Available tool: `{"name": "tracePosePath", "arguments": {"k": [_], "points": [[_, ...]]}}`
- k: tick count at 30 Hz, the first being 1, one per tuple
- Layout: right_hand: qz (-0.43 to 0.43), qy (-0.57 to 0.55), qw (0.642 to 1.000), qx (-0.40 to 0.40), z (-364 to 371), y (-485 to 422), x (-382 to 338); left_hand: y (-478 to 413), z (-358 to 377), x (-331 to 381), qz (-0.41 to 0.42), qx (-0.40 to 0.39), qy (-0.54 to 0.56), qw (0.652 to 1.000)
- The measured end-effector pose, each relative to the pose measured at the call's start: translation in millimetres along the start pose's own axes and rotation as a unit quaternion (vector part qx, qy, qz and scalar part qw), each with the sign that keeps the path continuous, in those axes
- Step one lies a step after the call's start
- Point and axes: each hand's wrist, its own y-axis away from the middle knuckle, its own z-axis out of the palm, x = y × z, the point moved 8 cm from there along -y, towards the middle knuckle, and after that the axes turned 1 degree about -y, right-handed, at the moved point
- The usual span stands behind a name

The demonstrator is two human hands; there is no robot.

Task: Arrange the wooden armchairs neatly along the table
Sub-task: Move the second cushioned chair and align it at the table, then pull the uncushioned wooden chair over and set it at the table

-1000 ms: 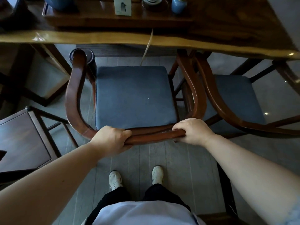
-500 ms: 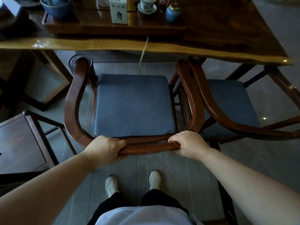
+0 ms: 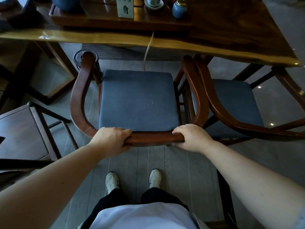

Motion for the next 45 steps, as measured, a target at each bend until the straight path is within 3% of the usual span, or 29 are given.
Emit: {"name": "tracePosePath", "arguments": {"k": [6, 12, 21, 29, 38, 45], "points": [[-0.049, 0.012, 0.997, -0.050, 3, -6, -24, 13, -10, 3, -0.060, 0.008, 0.027, 0.998], [-0.189, 0.019, 0.981, -0.049, 1, -38, -102, 62, -48, -6, -0.136, 0.081, 0.023, 0.987], [-0.334, 0.057, 0.941, -0.018, -11, -70, -215, 186, -95, -48, -0.343, 0.153, -0.031, 0.926], [-0.400, 0.087, 0.912, -0.023, -2, -91, -305, 294, -107, -95, -0.455, 0.212, -0.029, 0.864], [-0.437, 0.098, 0.891, -0.068, 48, -109, -426, 413, -83, -190, -0.576, 0.212, 0.025, 0.789], [-0.457, 0.106, 0.879, -0.086, 83, -124, -496, 455, -65, -227, -0.577, 0.238, 0.080, 0.778]]}}
